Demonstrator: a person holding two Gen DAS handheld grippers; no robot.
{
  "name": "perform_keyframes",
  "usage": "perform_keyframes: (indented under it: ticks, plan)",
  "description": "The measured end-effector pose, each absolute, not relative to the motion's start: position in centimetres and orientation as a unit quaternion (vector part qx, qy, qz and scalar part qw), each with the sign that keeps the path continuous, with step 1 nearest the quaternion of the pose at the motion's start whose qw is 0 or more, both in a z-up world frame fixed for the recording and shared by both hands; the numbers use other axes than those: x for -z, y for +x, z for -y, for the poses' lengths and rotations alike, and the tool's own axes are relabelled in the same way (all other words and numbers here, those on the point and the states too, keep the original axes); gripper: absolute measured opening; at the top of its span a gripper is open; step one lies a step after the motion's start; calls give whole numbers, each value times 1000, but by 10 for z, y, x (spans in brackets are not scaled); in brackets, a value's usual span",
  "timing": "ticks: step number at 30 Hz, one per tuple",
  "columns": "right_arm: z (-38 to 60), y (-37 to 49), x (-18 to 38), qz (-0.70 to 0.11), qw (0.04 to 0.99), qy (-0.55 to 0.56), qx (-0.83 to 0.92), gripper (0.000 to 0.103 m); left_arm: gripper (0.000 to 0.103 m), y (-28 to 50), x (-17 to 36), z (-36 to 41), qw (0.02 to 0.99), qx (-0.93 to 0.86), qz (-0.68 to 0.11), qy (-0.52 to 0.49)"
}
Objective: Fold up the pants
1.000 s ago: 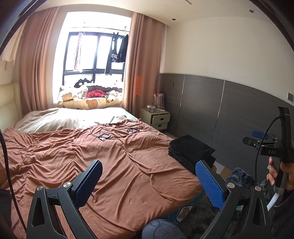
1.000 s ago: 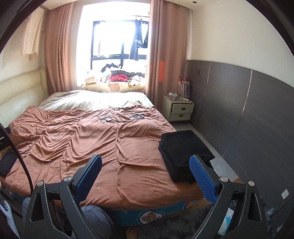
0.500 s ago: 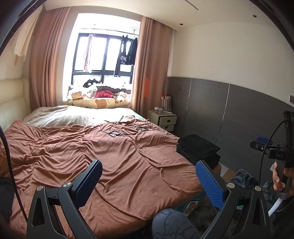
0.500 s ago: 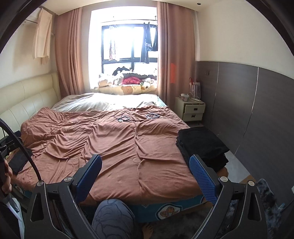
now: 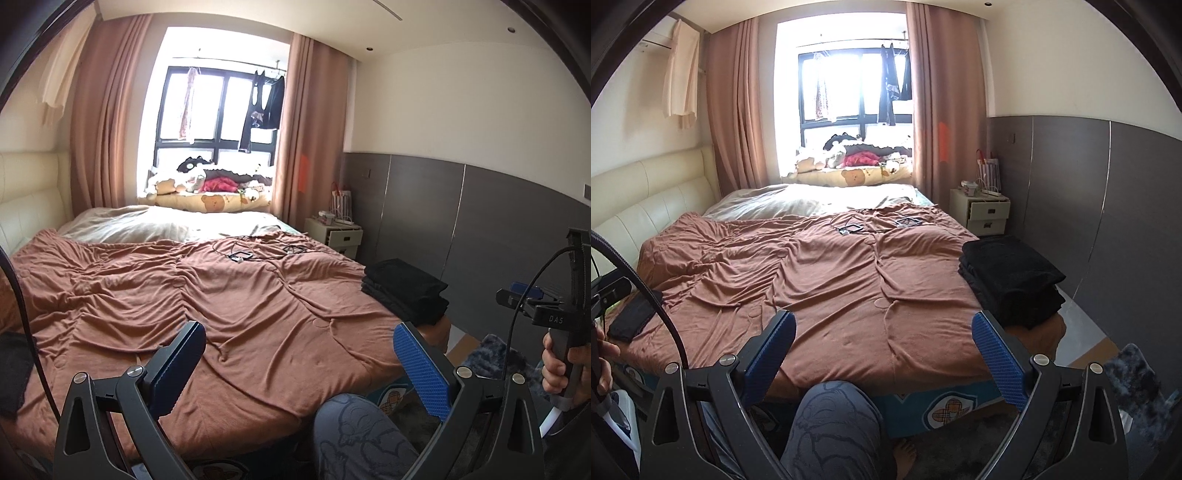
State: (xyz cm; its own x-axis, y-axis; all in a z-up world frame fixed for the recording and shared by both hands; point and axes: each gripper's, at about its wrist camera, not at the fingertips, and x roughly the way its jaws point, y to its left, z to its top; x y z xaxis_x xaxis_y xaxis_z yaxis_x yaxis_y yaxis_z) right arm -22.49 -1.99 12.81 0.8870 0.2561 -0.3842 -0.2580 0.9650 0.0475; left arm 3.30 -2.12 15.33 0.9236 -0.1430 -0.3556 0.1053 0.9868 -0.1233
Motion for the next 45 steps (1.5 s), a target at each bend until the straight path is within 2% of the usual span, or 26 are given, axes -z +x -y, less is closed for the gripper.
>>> perform_keyframes:
  ticks: [31, 45]
  plan:
    - [-13, -258, -81, -233, 963, 14, -131, 96, 102, -5, -61, 23, 972, 1, -228, -54]
    - [-24, -265, -74, -227, 967, 7, -118, 96, 102, -12, -59, 22, 973, -13, -224, -50]
